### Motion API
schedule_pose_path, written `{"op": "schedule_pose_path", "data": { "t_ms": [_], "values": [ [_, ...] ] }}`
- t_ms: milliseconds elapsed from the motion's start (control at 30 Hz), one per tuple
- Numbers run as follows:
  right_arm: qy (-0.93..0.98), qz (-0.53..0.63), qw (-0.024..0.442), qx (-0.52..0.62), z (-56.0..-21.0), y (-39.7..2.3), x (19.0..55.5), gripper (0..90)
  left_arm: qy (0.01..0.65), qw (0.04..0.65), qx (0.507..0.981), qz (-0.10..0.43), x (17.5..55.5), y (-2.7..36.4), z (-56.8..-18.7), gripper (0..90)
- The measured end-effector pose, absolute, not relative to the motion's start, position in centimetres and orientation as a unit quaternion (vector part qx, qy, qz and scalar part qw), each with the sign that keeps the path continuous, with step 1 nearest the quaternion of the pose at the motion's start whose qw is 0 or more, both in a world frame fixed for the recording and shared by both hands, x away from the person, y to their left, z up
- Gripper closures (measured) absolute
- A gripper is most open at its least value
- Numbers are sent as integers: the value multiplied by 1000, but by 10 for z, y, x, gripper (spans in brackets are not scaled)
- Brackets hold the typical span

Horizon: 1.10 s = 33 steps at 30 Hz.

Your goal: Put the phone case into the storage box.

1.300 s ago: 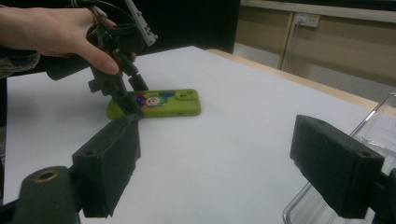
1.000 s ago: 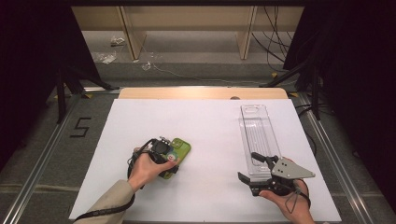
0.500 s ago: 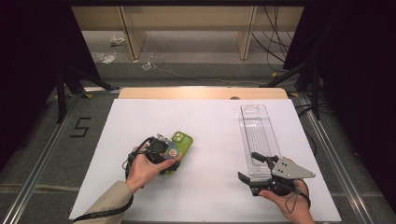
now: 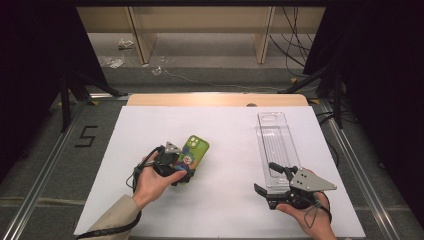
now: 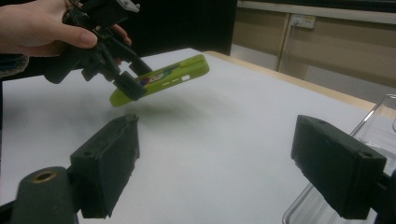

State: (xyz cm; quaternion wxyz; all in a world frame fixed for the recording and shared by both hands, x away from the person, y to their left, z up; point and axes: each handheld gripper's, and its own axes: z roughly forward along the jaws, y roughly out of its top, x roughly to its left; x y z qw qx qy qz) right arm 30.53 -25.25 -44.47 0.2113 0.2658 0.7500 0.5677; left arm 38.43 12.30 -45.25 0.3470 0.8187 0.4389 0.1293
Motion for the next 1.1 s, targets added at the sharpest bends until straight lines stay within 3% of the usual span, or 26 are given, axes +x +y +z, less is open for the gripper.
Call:
{"op": "schedule_pose_path", "data": {
  "t_ms": [1100],
  "values": [
    [746, 574, 203, 271, -438, -227, 317, 164, 394, 399, 812, 164, 360, 129, -451, 164]
  ]
}}
